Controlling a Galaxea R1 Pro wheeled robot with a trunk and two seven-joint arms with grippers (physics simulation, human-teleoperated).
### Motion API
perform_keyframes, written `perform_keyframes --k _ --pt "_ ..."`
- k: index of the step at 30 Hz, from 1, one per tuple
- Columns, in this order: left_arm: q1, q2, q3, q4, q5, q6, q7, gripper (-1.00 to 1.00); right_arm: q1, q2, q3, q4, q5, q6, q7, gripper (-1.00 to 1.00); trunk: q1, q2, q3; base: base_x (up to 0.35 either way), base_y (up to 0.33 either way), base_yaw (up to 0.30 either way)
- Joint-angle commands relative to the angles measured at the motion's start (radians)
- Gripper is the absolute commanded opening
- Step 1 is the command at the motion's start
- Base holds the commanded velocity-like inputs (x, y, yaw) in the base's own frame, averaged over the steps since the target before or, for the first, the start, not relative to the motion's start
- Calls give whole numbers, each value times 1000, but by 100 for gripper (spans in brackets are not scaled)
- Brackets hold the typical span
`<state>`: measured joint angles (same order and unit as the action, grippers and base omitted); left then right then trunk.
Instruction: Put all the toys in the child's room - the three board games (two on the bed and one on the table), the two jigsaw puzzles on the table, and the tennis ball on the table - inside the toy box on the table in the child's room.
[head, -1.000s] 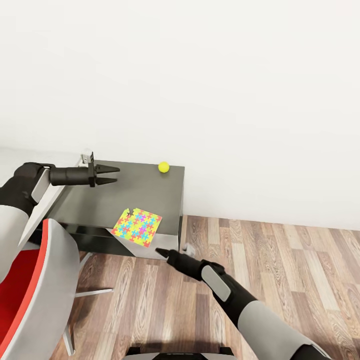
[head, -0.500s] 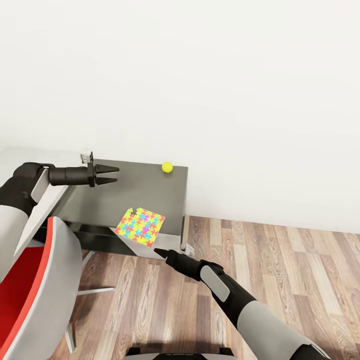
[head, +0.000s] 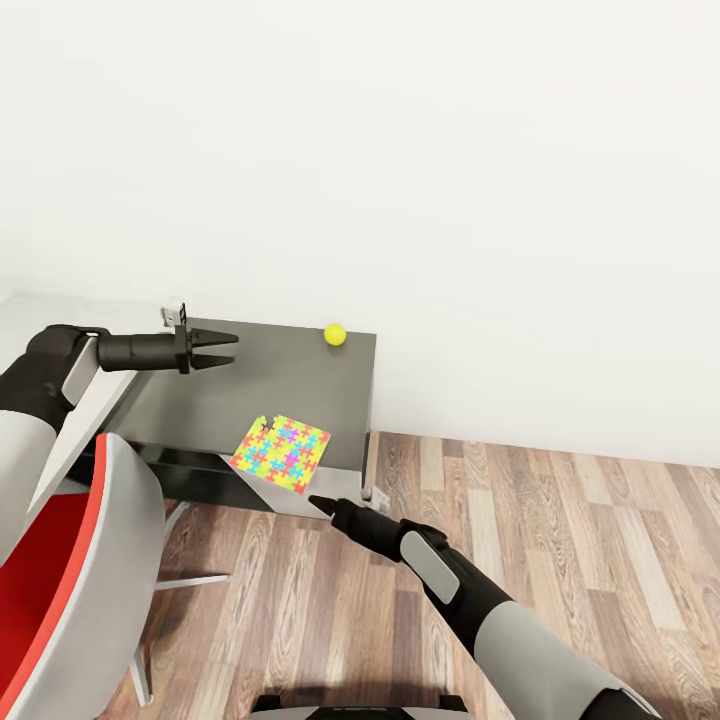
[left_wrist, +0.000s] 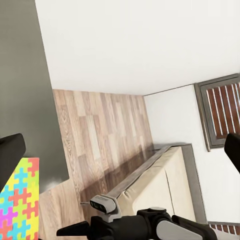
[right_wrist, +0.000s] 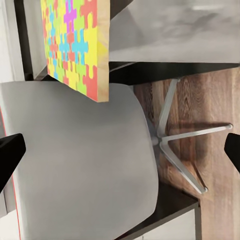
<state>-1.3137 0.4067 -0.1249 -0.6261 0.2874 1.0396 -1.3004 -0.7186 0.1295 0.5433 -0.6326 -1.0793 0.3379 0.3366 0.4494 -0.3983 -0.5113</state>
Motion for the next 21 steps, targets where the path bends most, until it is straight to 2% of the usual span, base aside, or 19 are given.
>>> perform_keyframes --k 1,15,19,21 --pt "-1 1 -4 0 3 8 -3 100 -1 0 1 1 -7 3 1 100 1 -2 -1 0 0 0" --pt "-1 1 -4 0 3 8 -3 100 -2 -1 1 -11 -5 -38 7 100 1 -2 -1 0 0 12" --pt "-1 2 -3 0 3 8 -3 100 -2 0 1 -13 32 -43 7 100 1 -2 -1 0 0 0" --pt "-1 3 -3 0 3 8 -3 100 -2 4 -2 -13 80 -43 7 100 1 -2 -1 0 0 0"
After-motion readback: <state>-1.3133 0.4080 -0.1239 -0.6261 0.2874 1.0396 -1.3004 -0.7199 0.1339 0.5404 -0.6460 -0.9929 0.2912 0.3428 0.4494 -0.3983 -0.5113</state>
